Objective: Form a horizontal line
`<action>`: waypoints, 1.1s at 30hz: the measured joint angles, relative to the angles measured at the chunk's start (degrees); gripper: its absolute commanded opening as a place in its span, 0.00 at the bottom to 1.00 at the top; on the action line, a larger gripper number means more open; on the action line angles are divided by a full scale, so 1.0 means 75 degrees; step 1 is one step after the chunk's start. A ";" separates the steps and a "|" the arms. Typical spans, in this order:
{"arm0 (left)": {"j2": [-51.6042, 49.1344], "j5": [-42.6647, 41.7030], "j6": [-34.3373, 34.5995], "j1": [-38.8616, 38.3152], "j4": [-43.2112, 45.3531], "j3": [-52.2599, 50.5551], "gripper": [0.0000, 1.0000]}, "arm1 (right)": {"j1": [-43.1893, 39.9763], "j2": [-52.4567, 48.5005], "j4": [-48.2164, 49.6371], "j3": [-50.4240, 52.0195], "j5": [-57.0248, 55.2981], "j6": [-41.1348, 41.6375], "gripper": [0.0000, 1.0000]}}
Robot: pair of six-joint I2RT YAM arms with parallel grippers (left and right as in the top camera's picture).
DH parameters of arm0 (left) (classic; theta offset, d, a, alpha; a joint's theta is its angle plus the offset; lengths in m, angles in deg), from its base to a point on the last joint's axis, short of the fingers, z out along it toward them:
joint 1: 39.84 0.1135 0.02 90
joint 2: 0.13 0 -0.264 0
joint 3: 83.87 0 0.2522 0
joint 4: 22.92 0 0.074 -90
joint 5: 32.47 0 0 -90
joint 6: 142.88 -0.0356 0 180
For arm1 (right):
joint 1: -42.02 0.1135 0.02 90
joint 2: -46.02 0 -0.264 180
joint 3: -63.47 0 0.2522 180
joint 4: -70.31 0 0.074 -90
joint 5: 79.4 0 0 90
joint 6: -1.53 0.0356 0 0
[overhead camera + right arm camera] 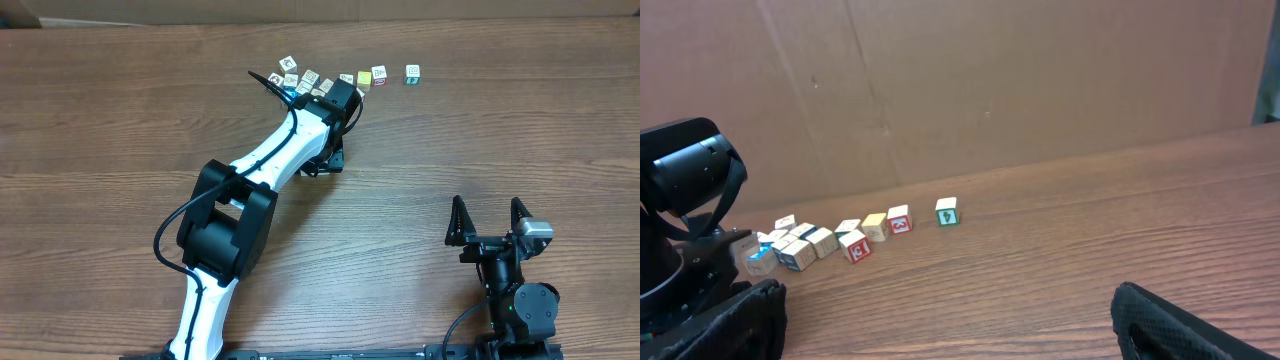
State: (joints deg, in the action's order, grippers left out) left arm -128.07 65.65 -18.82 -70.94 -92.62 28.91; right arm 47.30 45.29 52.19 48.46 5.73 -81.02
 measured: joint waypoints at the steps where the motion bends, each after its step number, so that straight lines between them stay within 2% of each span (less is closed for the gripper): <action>1: 0.0000 0.0000 0.0000 0.0000 0.0000 0.0000 0.60 | 0.0000 0.0000 0.0003 0.0000 0.0000 0.0000 1.00; 9: 0.0000 -0.0178 -0.0023 -0.0003 -0.0023 0.0000 0.76 | 0.0000 0.0000 0.0000 0.0000 0.0000 0.0003 1.00; 14: 0.0000 -0.0256 -0.0026 -0.0003 -0.0023 0.0000 0.81 | 0.0000 0.0000 0.0000 0.0000 0.0003 0.0003 1.00; 22: 0.0000 -0.0254 -0.0026 0.0012 -0.0055 0.0035 0.82 | 0.0000 0.0000 0.0000 0.0000 0.0000 0.0000 1.00; 28: 0.0000 -0.0192 -0.0026 0.0187 -0.0251 0.0848 0.81 | 0.0000 0.0000 0.0000 0.0000 0.0000 0.0000 1.00; 29: 0.0000 -0.0192 -0.0026 0.0227 -0.0245 0.1040 0.79 | 0.0000 0.0000 0.0003 0.0000 0.0000 0.0003 1.00; 30: 0.0000 -0.0187 -0.0029 0.0277 -0.0233 0.1250 0.70 | 0.0000 0.0000 0.0000 0.0000 0.0000 0.0003 1.00; 33: 0.0000 -0.0146 0.0000 0.0367 -0.0160 0.1606 0.31 | 0.0000 0.0000 -0.0003 0.0000 -0.0003 0.0000 1.00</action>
State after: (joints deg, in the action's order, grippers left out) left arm -128.07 64.55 -18.82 -68.18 -93.82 40.96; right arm 47.30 45.29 52.17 48.46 5.71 -81.02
